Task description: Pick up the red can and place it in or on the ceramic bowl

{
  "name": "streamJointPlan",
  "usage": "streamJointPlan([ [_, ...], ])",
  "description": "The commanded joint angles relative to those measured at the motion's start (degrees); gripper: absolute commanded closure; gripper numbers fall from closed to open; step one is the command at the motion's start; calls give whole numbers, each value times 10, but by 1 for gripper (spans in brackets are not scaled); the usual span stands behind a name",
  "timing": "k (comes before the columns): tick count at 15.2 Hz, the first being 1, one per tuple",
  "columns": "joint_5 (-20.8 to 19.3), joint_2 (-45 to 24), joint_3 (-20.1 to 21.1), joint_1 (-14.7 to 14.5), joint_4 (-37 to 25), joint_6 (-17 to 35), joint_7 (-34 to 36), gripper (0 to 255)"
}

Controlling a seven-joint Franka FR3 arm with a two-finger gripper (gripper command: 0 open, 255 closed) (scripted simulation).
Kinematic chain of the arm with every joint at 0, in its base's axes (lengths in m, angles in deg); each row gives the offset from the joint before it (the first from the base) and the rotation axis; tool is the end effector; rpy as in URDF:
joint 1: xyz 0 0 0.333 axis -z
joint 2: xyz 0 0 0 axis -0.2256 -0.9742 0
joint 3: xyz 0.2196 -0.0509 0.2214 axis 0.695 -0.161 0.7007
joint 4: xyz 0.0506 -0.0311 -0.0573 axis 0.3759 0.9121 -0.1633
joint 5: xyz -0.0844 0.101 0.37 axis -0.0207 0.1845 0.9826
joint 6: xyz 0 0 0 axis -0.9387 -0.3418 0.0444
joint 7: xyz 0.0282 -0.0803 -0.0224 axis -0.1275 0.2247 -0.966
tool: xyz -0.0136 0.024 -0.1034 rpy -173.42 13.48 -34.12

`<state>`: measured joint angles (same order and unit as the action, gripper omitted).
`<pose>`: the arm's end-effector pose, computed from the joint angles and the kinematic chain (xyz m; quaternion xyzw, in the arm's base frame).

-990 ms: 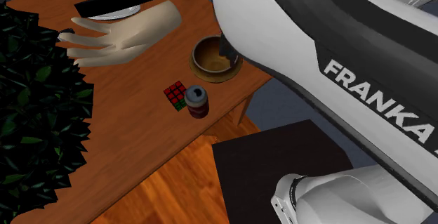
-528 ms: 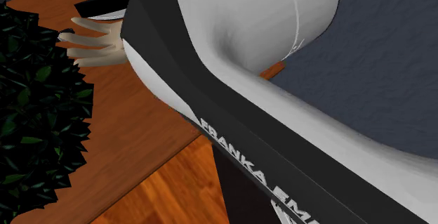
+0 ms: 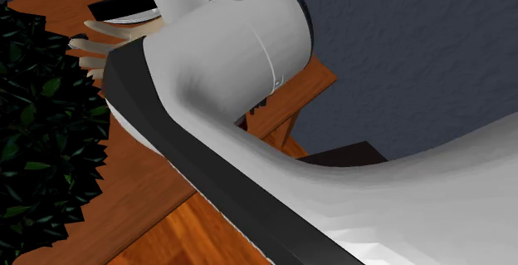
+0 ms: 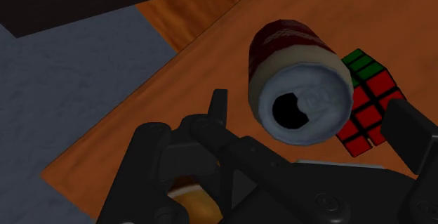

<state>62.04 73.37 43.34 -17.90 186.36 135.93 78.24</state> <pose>0.3268 0.2645 0.4731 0.9902 -0.1399 -0.0021 0.0045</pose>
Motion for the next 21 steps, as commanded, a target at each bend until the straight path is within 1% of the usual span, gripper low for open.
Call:
streamJointPlan([
  [1, 2, -4, 4, 0, 13, 17, 0, 0],
  [4, 3, -10, 8, 0, 29, 39, 1, 0],
  [11, 3, -10, 8, 0, 29, 38, 1, 0],
  [12, 3, -10, 8, 0, 29, 38, 1, 255],
  [21, 3, -10, 8, 0, 29, 39, 1, 255],
])
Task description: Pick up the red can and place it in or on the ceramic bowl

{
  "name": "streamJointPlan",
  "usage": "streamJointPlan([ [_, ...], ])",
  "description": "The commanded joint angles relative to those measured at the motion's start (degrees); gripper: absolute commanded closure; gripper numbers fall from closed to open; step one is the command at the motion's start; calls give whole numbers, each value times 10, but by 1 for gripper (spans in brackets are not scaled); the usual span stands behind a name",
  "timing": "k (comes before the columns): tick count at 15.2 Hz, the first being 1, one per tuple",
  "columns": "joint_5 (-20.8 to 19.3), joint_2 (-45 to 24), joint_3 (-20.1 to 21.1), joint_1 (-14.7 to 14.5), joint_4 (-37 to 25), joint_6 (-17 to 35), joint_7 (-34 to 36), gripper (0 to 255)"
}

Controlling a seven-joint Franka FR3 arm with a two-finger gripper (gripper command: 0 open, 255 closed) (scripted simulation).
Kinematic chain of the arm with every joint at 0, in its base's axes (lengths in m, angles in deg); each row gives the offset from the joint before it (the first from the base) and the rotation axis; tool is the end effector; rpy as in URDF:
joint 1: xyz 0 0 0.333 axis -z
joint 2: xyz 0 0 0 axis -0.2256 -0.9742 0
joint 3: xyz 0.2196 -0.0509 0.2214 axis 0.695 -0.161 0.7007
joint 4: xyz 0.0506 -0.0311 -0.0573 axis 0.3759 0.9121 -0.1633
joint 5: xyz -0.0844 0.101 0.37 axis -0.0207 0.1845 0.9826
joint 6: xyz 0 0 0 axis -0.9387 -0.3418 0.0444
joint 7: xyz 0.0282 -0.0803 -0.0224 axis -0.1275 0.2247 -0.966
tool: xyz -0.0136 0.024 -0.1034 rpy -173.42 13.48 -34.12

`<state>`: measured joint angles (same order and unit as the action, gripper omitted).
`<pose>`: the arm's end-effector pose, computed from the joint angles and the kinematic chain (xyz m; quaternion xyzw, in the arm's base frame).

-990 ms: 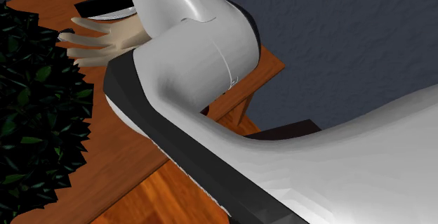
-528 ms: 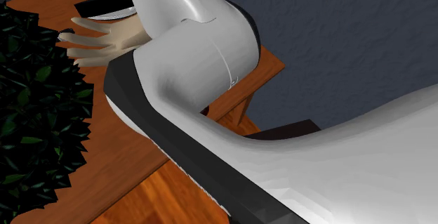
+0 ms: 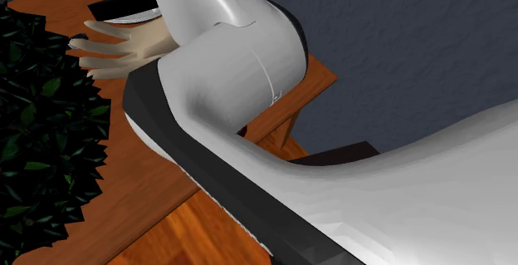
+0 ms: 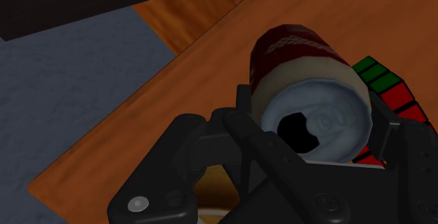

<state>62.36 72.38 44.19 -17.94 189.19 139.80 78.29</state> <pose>0.3267 0.2642 0.4487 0.9901 -0.1401 -0.0018 0.0040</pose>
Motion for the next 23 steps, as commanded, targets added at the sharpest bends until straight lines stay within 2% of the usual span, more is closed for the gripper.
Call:
streamJointPlan([
  [1, -1, 3, -2, 0, -5, -9, 0, 255],
  [23, -19, 21, -36, 8, -159, -181, 2, 255],
])
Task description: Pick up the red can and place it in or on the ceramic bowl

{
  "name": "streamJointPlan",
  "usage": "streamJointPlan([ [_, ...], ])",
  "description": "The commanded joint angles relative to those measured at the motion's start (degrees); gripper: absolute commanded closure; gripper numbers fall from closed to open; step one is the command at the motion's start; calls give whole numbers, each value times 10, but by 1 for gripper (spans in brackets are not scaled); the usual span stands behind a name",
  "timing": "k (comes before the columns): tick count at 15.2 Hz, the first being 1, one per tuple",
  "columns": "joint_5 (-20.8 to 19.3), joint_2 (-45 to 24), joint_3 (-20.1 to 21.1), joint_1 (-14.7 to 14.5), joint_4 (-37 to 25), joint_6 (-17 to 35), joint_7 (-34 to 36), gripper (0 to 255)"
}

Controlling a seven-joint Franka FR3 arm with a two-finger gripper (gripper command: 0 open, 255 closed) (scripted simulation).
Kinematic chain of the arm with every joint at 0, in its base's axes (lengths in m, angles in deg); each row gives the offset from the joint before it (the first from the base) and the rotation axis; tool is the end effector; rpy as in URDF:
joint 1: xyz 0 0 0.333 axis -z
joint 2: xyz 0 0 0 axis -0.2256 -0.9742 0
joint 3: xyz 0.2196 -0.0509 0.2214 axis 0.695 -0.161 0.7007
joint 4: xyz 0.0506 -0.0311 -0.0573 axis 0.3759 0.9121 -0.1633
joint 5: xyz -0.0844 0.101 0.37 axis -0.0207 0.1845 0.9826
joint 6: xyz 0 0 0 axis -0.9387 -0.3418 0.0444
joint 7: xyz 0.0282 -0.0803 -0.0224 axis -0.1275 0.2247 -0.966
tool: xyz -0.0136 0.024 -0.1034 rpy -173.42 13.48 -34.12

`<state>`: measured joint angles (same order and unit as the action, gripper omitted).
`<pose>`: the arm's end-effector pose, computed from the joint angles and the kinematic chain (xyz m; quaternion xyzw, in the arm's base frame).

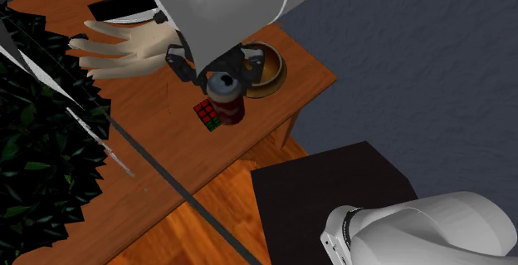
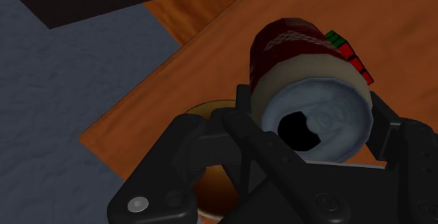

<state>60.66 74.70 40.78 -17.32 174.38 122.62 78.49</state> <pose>0.3256 0.2642 0.5633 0.9901 -0.1401 -0.0020 0.0044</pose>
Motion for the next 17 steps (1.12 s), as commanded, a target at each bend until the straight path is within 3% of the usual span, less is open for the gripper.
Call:
streamJointPlan([
  [1, -3, -3, -2, 2, -19, -16, 1, 255],
  [10, -11, -15, -9, 7, -91, -77, 5, 255],
  [17, -59, -101, -47, 45, -178, -89, -54, 255],
])
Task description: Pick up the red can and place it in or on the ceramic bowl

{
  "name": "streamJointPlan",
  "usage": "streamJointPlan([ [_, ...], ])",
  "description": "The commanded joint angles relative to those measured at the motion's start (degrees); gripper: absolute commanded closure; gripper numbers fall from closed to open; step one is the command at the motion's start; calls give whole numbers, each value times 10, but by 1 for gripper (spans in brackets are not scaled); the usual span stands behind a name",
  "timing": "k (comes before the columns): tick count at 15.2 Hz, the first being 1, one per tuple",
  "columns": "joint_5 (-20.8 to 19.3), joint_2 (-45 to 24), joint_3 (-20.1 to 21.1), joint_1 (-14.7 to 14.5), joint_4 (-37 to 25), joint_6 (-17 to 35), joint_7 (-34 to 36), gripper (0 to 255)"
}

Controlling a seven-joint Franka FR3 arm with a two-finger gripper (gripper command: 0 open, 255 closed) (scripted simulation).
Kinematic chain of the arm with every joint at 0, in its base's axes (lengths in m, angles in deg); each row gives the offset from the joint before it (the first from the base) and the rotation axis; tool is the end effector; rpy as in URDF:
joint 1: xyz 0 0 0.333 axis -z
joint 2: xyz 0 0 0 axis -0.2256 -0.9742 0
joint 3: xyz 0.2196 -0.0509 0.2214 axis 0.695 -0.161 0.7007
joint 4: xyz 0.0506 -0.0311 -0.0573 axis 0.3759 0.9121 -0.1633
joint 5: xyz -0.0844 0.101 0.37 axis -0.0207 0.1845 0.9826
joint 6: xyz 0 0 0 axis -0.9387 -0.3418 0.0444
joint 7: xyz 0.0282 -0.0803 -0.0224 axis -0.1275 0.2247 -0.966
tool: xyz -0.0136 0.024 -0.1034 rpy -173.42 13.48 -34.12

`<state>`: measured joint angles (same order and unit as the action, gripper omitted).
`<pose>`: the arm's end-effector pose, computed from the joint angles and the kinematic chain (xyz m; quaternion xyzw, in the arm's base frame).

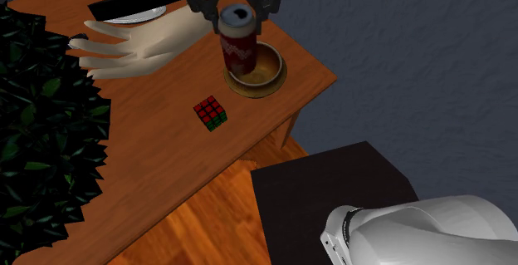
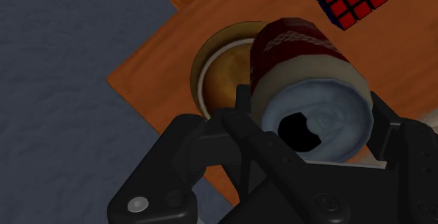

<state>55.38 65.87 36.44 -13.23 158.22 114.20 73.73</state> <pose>0.3927 0.2197 0.6329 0.9901 -0.1405 -0.0023 0.0042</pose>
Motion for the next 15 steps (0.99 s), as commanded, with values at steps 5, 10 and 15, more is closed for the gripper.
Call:
streamJointPlan([
  [5, -38, -86, -24, 28, -101, -22, -42, 255],
  [10, -34, -75, -25, 27, -50, 18, -45, 255],
  [15, -31, -68, -24, 26, -4, 57, -48, 255],
])
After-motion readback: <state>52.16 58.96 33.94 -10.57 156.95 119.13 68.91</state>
